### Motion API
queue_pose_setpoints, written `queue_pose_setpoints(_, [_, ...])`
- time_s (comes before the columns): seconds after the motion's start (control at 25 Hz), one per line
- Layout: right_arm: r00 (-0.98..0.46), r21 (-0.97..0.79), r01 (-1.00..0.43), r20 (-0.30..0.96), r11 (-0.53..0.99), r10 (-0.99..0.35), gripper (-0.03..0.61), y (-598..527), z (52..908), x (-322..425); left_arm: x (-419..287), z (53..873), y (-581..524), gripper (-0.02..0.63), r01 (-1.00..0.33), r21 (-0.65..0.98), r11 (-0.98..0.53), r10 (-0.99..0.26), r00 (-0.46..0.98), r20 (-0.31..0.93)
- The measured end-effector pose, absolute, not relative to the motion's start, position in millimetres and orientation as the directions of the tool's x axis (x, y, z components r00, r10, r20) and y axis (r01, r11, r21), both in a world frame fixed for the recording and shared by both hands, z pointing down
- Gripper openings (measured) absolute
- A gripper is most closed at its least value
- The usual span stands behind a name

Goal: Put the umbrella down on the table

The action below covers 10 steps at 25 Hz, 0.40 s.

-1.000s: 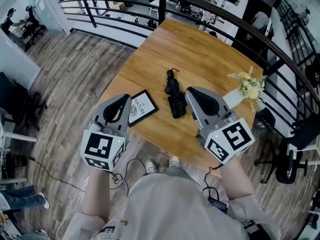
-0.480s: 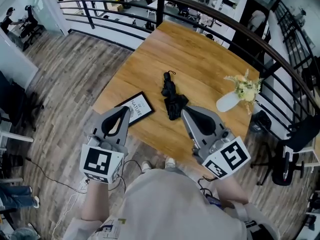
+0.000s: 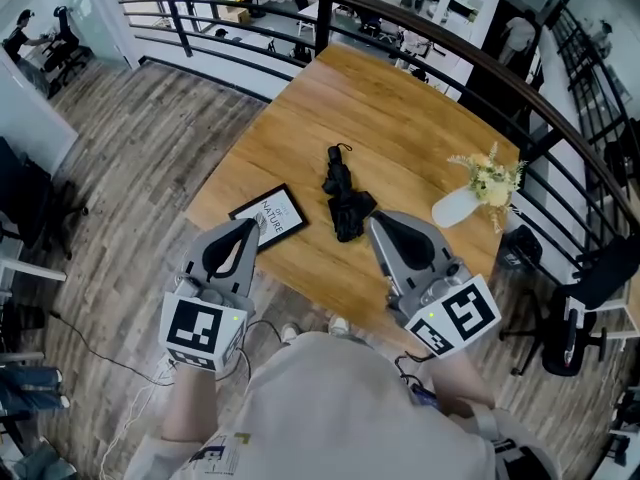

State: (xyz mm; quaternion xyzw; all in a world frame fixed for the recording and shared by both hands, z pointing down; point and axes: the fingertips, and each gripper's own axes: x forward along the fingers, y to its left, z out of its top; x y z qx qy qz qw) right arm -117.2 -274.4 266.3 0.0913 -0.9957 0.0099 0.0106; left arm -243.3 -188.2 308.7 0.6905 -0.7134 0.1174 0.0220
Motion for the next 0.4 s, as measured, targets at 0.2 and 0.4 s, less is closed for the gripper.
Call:
queue_pose_setpoints(0.2, [-0.985, -0.038, -0.17, 0.018, 0.985, -0.169, 0.026, -274.7, 263.7, -119.1, -242.7, 301.9, -191.0, 0.017, -0.99, -0.137, 0.018, -0.982, -0.043, 0.182])
queue_pose_setpoints(0.4, [-0.986, -0.031, -0.168, 0.014, 0.985, -0.168, 0.026, -273.7, 258.5, -112.6, -235.9, 296.8, -190.3, 0.017, -0.99, -0.139, 0.016, -0.983, -0.041, 0.178])
